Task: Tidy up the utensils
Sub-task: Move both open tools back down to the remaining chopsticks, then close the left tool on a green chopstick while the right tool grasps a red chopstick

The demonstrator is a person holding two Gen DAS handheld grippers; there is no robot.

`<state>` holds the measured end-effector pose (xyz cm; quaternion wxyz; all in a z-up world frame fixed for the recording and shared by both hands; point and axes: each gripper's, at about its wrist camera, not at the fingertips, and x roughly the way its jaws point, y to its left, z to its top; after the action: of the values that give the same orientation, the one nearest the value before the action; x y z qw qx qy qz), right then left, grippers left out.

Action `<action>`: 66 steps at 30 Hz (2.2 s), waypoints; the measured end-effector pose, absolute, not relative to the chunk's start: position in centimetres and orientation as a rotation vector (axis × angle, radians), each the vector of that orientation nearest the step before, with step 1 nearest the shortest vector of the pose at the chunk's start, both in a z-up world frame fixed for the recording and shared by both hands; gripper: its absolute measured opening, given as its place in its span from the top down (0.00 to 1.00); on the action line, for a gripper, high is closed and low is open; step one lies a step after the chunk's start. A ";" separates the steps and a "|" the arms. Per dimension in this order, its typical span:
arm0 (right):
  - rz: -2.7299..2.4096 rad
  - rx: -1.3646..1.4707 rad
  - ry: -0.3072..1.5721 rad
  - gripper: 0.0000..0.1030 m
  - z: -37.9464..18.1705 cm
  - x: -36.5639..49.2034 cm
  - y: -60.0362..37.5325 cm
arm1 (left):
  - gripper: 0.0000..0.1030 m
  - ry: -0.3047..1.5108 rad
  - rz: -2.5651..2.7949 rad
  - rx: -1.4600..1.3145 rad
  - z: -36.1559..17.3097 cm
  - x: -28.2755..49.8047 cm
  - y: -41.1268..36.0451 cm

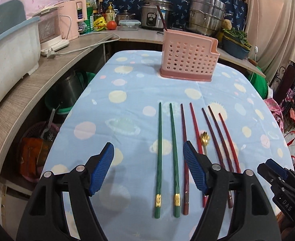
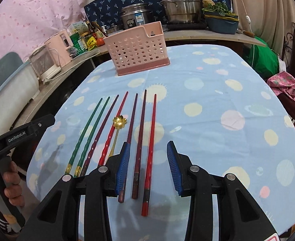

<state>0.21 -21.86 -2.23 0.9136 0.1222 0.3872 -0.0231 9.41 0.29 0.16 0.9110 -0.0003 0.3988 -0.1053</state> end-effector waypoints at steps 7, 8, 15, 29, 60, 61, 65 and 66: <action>-0.048 0.257 0.829 0.63 -3.5 -1.0 -21.4 | 0.34 0.860 -0.220 -0.009 -1.1 8.1 0.7; -0.048 0.257 0.834 0.63 -3.6 -1.1 -21.4 | 0.34 0.867 -0.220 -0.009 -1.4 7.9 0.7; -0.049 0.260 0.862 0.63 -4.8 -1.9 -21.1 | 0.34 0.910 -0.219 -0.009 -2.9 7.0 0.9; -0.061 0.264 0.888 0.64 -6.2 -1.3 -21.3 | 0.34 0.953 -0.225 0.002 -5.1 6.6 0.9; -0.086 0.172 0.876 0.93 -6.8 -1.8 -20.7 | 0.92 0.962 -0.260 0.032 -6.7 6.0 0.3; -0.085 0.171 0.876 0.93 -6.8 -1.8 -20.7 | 0.92 0.963 -0.263 0.030 -6.7 6.0 0.2; -0.080 0.176 0.871 0.93 -6.6 -2.1 -20.7 | 0.93 0.969 -0.270 0.020 -6.5 5.8 0.2; -0.079 0.177 0.867 0.93 -6.4 -2.1 -20.7 | 0.93 0.968 -0.270 0.017 -6.4 5.8 0.2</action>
<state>-2.12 -20.67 -6.43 0.9029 0.0857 0.4194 -0.0383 5.76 0.22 -6.35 0.8763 0.0082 0.4639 -0.1296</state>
